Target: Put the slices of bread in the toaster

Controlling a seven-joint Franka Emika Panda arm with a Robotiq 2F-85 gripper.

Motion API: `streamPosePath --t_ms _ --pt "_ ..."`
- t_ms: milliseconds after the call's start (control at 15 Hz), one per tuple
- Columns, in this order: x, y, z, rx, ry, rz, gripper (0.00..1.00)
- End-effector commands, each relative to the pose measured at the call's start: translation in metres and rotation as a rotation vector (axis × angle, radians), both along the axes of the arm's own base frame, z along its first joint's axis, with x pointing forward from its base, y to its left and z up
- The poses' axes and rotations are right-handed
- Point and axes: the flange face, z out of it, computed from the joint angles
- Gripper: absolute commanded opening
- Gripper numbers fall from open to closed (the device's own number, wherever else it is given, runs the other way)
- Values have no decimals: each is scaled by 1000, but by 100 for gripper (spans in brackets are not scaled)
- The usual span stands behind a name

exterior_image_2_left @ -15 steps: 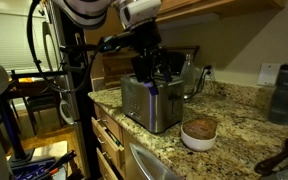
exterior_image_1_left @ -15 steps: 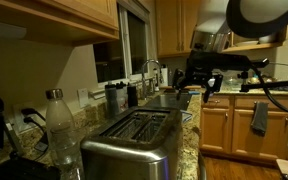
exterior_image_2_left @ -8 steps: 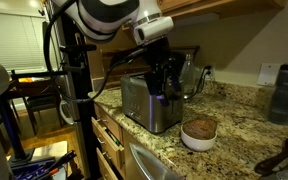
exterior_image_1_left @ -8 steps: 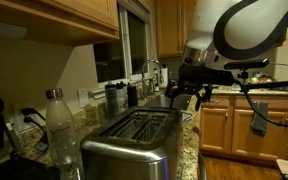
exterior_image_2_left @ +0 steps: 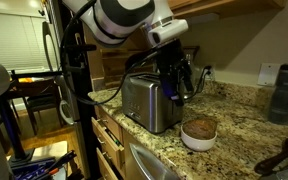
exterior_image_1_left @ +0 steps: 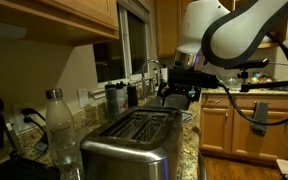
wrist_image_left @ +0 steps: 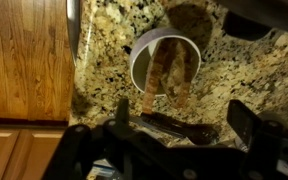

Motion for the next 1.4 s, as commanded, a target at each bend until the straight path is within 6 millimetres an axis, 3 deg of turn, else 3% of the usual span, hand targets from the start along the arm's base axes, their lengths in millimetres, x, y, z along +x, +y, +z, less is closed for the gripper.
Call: streamPosePath --t_ms 0,867,1333 --pt "20 -10 0 -9 -24 -23 100" --pt "85 -29 -41 28 51 -20 100" --pt "107 -28 -52 37 71 -16 100"
